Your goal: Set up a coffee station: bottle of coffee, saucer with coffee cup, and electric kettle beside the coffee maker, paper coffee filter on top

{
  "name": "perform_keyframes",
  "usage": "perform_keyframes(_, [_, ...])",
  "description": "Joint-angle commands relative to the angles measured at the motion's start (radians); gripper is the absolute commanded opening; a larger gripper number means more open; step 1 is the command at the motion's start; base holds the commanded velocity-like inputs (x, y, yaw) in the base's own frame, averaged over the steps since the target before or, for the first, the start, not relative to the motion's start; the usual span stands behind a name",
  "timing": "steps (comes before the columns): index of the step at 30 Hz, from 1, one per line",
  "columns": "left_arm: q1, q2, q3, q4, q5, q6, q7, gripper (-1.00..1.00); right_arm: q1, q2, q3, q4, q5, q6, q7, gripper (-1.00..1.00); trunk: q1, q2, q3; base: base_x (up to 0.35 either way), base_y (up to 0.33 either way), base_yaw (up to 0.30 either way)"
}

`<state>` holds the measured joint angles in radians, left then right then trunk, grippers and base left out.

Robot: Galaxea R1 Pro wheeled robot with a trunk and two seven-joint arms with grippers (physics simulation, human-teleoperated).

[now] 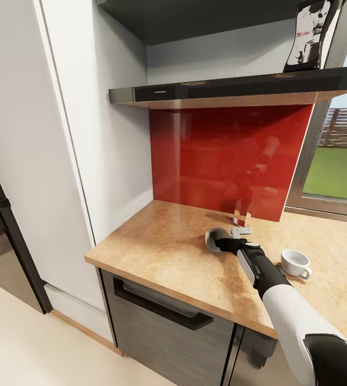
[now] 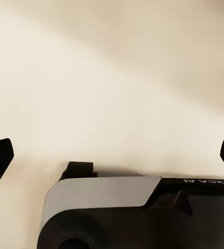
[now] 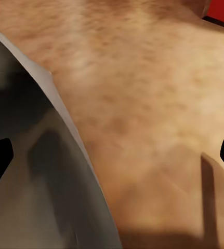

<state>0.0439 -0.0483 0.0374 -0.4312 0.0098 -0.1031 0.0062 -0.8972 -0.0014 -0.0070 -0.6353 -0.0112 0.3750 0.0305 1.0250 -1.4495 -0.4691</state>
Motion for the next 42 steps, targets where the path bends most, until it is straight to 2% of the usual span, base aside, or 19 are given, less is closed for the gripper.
perform_keyframes(1, [0.000, -0.001, 0.004, -0.001, 0.001, -0.001, 0.000, 1.00, 0.000, 0.000, -0.001, -0.001, -0.001, 0.005, 0.003, 1.00, 0.000, 0.000, -0.001, 0.000, 0.000, 0.000])
perform_keyframes(24, [0.000, -0.001, 0.004, -0.001, 0.001, -0.001, 0.000, 1.00, 0.000, 0.000, 0.002, -0.001, -0.003, 0.005, 0.004, 1.00, 0.000, 0.000, -0.001, 0.000, 0.000, 0.000])
perform_keyframes(32, [0.001, -0.001, 0.004, -0.001, 0.001, -0.001, 0.000, 1.00, 0.000, 0.000, 0.002, -0.001, -0.002, 0.005, 0.072, 1.00, 0.000, 0.000, -0.001, 0.000, 0.000, 0.000])
perform_keyframes(42, [0.000, -0.001, 0.004, -0.001, 0.001, -0.001, 0.000, 1.00, 0.000, 0.000, 0.002, -0.001, 0.000, 0.005, 0.088, 1.00, 0.000, 0.000, -0.001, 0.000, 0.000, 0.000])
